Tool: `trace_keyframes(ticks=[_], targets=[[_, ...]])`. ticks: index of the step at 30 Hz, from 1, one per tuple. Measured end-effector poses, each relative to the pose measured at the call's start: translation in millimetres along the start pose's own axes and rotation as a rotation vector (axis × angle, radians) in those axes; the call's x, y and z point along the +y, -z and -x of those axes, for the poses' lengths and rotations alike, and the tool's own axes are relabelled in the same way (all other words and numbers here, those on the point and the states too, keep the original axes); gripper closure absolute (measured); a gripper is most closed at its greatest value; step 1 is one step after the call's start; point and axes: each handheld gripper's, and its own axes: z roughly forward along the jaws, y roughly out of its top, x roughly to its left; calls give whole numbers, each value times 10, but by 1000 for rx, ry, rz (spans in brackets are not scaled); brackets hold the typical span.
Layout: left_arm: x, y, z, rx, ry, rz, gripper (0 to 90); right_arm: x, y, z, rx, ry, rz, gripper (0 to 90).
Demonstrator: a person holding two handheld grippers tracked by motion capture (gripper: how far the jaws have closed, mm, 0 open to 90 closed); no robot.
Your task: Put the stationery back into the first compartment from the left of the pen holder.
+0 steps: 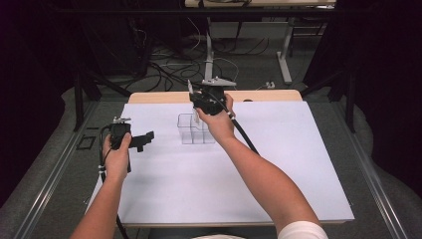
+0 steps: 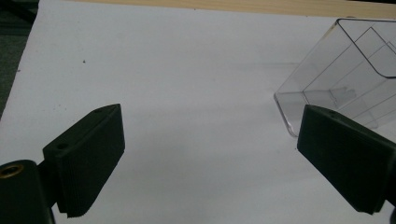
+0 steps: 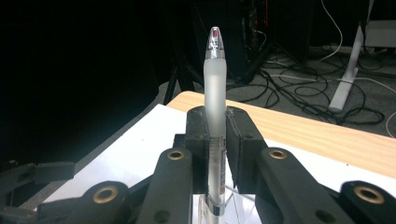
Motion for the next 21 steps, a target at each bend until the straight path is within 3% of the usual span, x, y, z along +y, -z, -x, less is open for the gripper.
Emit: trace_keyframes(ticks=[21], targets=[[12, 18, 19, -15, 10, 12, 79, -87, -270, -129, 6, 27, -2, 803]])
